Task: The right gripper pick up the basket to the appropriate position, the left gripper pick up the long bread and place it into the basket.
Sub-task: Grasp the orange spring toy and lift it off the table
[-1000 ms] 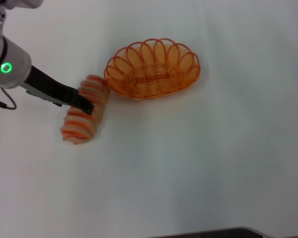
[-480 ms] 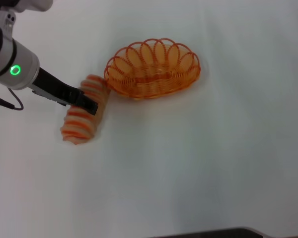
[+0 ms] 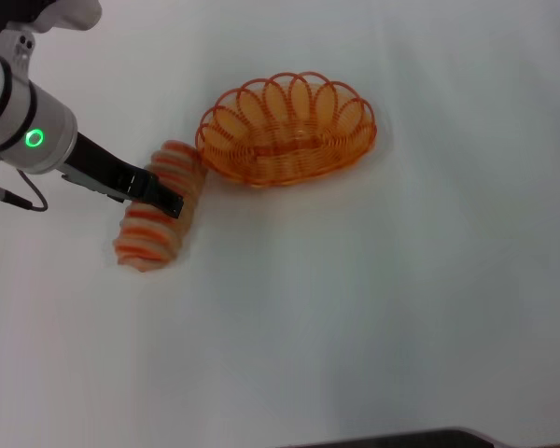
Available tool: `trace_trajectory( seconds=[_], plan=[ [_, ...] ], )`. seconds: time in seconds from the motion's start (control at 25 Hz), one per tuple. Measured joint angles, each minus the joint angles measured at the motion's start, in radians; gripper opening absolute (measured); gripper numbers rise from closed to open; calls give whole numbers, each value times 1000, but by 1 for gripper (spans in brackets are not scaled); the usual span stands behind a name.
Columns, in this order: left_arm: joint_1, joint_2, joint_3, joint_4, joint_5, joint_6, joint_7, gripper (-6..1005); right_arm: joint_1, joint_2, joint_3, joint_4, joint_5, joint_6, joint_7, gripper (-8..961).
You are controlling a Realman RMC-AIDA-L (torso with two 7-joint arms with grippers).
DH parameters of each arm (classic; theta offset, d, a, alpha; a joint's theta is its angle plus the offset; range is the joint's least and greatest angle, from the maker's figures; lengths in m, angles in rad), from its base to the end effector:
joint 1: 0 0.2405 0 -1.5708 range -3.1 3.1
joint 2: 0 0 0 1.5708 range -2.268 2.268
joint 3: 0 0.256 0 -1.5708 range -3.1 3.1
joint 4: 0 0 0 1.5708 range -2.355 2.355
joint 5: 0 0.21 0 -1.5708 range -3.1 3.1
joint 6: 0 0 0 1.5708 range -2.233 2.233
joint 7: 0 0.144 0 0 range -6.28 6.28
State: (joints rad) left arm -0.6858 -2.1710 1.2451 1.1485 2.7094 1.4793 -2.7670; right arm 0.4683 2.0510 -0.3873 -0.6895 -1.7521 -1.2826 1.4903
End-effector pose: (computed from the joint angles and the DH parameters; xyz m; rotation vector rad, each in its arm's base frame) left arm -0.1916 0.3655 -0.0301 -2.3946 -1.3364 0.4199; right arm 0.3201 0.3623 0.0953 -1.9502 0.8796 0.8994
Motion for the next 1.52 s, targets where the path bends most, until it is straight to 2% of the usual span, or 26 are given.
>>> trace_trajectory(
  seconds=[0.84,1.52],
  plan=[
    [-13,3,31,-86,3,-57,-3,698,3,0,-13,0,0,3,3,916],
    [-18,6,63,-86,15,-51,4,642,4,0,-15,2,0,12,4,917]
  ],
)
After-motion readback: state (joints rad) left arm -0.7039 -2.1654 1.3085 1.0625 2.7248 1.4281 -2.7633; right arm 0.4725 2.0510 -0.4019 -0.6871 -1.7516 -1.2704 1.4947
